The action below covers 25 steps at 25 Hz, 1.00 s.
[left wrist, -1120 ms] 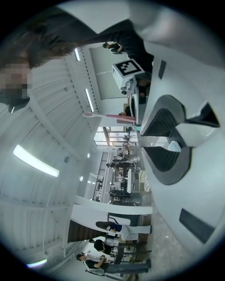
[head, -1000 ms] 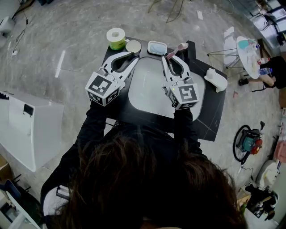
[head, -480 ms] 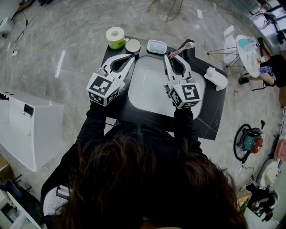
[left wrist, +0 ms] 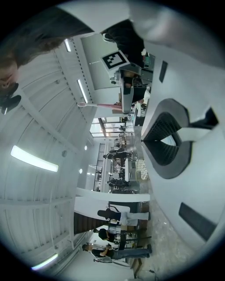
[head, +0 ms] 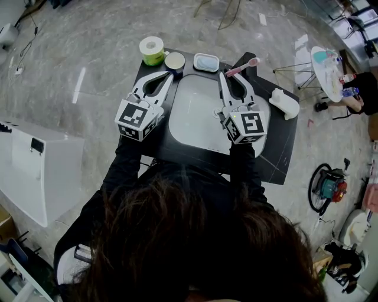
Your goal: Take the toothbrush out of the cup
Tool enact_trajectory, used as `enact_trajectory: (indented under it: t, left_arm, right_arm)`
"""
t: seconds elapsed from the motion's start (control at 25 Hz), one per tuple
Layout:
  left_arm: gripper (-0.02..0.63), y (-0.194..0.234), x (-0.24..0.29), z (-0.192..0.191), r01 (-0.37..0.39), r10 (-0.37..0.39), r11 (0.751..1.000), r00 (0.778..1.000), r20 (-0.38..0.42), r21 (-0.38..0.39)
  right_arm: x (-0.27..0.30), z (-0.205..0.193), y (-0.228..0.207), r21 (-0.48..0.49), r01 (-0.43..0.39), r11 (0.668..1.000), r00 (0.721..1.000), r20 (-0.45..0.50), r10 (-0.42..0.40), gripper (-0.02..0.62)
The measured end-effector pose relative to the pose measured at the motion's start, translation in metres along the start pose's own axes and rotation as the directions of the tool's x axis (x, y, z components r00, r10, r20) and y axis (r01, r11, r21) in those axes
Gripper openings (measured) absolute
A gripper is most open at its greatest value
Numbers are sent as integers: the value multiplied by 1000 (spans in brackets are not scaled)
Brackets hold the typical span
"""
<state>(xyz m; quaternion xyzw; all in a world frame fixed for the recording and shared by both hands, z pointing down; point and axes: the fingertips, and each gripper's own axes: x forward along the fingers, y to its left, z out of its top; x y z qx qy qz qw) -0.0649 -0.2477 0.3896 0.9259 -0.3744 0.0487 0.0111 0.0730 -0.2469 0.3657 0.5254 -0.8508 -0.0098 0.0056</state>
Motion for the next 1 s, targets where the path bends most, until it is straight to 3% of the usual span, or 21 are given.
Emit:
enact_trajectory:
  t: [1.0]
  left_arm:
    - [8, 1, 4, -5, -1, 1, 1000, 1000, -11, -1]
  right_arm:
    - [6, -12, 11, -16, -50, 999, 998, -27, 49, 44]
